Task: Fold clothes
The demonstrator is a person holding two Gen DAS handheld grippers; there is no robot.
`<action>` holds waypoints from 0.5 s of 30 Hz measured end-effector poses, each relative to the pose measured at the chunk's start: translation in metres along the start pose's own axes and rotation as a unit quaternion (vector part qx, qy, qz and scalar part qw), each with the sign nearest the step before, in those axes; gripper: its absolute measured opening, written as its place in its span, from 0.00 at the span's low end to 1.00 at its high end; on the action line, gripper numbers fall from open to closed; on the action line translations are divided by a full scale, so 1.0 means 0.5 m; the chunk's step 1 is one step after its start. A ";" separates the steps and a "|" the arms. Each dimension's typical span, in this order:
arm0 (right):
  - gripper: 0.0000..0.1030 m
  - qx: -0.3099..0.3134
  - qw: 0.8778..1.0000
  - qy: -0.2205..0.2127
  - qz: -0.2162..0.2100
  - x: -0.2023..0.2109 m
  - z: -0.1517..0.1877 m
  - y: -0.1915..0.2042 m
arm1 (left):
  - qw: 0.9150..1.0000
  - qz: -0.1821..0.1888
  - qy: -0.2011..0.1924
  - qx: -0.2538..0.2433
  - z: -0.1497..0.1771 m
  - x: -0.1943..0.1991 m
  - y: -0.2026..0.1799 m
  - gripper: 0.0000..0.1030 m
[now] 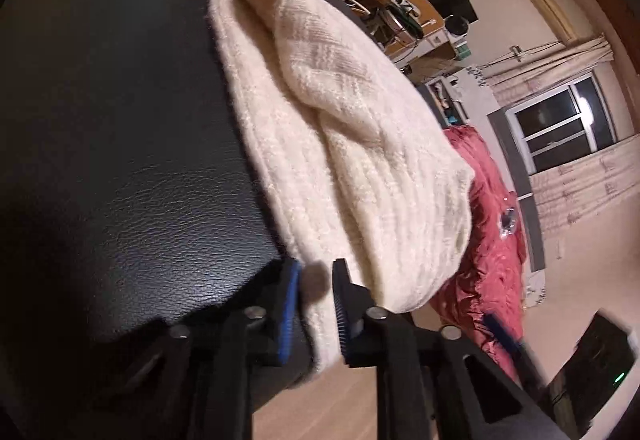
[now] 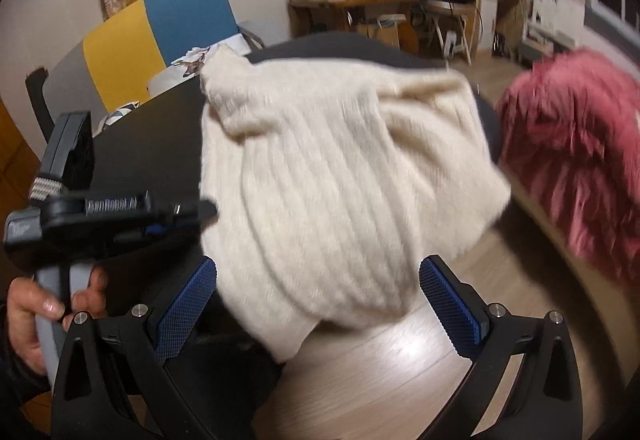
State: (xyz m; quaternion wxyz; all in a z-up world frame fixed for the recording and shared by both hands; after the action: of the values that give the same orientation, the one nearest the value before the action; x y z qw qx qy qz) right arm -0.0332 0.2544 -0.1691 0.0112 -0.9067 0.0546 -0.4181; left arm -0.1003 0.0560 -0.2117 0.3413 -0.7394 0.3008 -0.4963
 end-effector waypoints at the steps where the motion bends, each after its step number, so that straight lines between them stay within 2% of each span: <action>1: 1.00 0.011 1.000 -0.007 0.006 -0.005 -0.016 0.007 | 1.000 -0.002 0.000 0.000 -0.001 0.000 0.001 0.08; 5: 1.00 0.052 0.998 -0.020 0.002 -0.034 -0.076 0.037 | 1.000 0.001 -0.001 0.006 -0.005 -0.003 0.005 0.08; 9: 1.00 0.090 0.995 -0.030 -0.038 -0.054 -0.112 0.057 | 1.000 0.006 -0.006 0.009 -0.009 -0.006 0.011 0.05; 13: 1.00 0.078 0.994 0.020 -0.078 -0.128 -0.150 0.046 | 1.000 0.003 -0.009 0.007 -0.008 -0.012 0.011 0.04; 15: 1.00 0.065 0.994 0.054 -0.069 -0.176 -0.167 0.039 | 1.000 -0.002 -0.010 0.000 -0.006 -0.016 0.008 0.04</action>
State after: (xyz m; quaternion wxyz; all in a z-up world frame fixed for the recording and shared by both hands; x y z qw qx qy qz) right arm -0.1551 0.2465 -0.1825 0.0383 -0.8820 -0.0352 -0.4685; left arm -0.1063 0.0592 -0.2181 0.3435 -0.7451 0.2955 -0.4894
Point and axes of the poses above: each gripper's, at about its wrist camera, not at the fingertips, and x roughly against the way its jaws point, y to its left, z to its underside, the point moved 2 cm from there along -x, roughly the way its jaws point, and after that the axes turned 14 degrees about z, right-handed, at the moved point
